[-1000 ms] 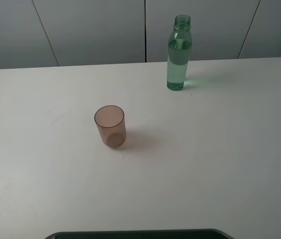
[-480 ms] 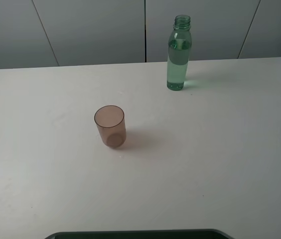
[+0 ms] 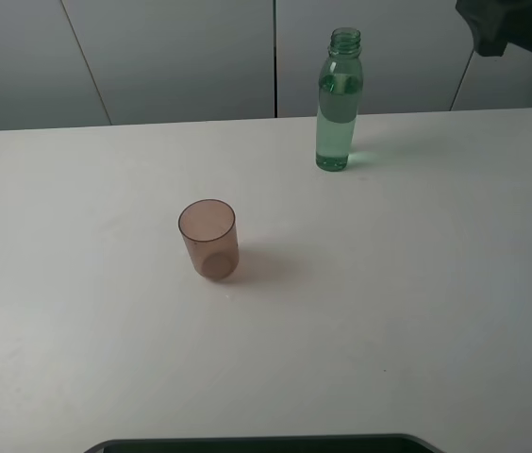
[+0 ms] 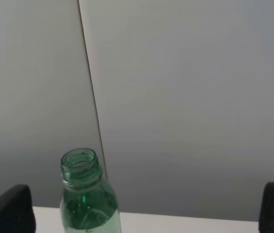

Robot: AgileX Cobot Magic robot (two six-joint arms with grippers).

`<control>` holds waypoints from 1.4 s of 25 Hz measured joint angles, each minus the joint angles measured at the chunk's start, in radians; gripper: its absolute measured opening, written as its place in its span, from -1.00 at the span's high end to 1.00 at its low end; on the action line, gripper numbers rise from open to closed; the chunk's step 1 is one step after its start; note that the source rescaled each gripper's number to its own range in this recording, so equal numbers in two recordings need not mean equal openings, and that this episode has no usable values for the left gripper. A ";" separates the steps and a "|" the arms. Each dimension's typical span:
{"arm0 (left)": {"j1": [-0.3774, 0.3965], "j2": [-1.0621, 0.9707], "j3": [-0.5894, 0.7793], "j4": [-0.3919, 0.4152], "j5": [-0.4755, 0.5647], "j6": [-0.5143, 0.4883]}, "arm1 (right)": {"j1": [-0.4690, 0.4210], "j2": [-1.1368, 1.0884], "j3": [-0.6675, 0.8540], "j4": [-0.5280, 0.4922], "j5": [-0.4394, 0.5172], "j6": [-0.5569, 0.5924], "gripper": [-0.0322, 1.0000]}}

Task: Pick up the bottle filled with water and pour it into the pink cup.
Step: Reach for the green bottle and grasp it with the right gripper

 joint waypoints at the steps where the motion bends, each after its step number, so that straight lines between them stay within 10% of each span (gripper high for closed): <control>1: 0.000 0.000 0.000 0.000 0.000 0.000 | 0.000 0.026 0.020 -0.009 -0.061 0.029 -1.00; 15: 0.000 0.001 0.000 0.000 0.000 0.004 | 0.000 0.448 0.084 -0.178 -0.506 0.151 -1.00; 35: 0.000 0.000 0.000 0.000 0.000 0.003 | 0.000 0.821 -0.183 -0.334 -0.568 0.200 -1.00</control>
